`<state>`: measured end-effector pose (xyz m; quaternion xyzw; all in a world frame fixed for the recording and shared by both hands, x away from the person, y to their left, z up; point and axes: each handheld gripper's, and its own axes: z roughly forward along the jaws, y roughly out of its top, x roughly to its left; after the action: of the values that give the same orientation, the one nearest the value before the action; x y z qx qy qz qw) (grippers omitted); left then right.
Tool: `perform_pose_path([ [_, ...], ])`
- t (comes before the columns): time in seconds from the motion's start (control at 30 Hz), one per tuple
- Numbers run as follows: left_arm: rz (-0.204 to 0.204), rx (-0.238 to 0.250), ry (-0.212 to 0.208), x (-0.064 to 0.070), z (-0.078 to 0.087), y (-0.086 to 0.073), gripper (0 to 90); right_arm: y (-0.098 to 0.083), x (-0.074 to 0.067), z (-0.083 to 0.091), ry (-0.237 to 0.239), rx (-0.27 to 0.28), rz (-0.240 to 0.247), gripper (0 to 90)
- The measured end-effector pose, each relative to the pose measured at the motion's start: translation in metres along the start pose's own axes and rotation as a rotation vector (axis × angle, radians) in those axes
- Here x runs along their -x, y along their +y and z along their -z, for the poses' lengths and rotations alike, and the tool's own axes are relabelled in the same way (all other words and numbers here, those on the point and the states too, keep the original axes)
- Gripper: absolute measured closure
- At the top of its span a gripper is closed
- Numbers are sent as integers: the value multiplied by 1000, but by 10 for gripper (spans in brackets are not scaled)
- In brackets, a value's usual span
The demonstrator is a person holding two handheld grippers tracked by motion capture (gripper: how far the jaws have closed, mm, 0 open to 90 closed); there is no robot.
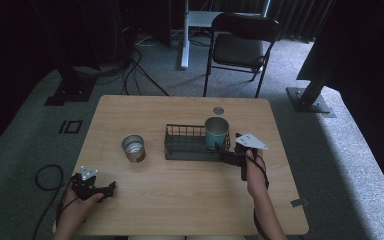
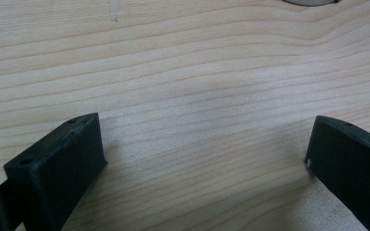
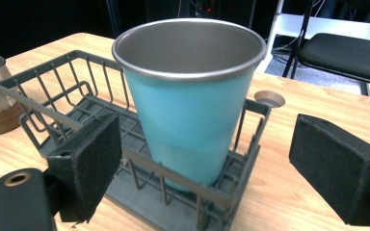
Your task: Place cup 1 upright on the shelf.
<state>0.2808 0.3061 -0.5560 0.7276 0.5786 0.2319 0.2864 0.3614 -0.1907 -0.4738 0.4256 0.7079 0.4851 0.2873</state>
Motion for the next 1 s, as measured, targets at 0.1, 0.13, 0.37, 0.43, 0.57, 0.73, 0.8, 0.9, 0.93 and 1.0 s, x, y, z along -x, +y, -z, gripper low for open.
perform_pose_path([
  [0.1,0,0,0,0,0,0,6,-2,2,5,1,3,2,113],
  [0.13,0,0,0,0,0,0,6,-3,3,7,2,2,0,113],
  [0.37,0,0,0,0,0,0,6,-12,11,18,18,-2,-4,113],
  [0.43,0,0,0,0,0,0,6,-15,15,21,27,-7,2,113],
  [0.57,0,0,0,0,0,0,6,-21,20,25,40,-18,-2,113],
  [0.73,0,0,0,0,0,0,6,-32,27,32,75,-33,-1,113],
  [0.8,0,0,0,0,0,0,6,-36,29,34,75,-43,-7,113],
  [0.9,-2,-2,0,0,0,0,6,-43,33,37,75,-52,-15,114],
  [0.93,-2,-2,0,0,0,0,6,-45,35,39,77,-56,-17,113],
  [1.0,-2,-2,0,0,0,0,6,-50,38,40,80,-65,-20,114],
])
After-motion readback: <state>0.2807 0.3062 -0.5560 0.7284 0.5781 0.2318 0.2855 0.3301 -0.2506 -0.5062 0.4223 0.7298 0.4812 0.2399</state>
